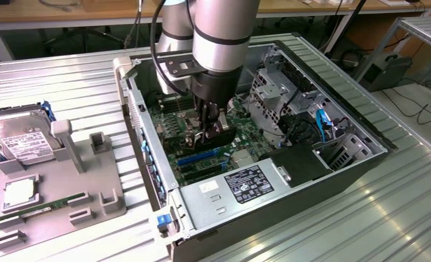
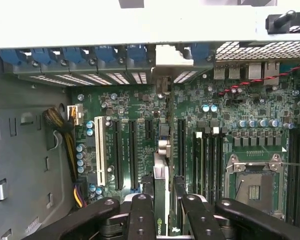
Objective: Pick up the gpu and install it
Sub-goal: 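Insert the gpu into the slot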
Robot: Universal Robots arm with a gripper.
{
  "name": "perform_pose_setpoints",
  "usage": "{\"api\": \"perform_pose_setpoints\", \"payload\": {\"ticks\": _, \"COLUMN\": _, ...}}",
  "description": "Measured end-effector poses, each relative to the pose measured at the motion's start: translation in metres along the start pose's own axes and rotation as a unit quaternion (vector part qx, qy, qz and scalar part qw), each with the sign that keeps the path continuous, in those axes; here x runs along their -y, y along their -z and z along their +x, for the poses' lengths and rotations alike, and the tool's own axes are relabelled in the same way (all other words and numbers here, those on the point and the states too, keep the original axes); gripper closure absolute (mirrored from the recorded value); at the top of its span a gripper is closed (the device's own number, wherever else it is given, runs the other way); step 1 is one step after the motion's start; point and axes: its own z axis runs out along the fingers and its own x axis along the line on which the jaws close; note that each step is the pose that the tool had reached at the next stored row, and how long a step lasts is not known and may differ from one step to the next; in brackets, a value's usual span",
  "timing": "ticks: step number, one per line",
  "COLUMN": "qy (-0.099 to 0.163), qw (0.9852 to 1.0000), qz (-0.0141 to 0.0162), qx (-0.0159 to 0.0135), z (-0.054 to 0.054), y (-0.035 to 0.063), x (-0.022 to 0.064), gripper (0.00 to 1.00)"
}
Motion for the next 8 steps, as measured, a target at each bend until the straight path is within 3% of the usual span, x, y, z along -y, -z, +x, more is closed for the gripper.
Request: {"api": "perform_pose_setpoints", "payload": {"ticks": 8, "qy": 0.001, "qw": 1.0, "qz": 0.0, "qx": 0.0001, "z": 0.0002, "y": -0.0076, "x": -0.0001, "gripper": 0.74}}
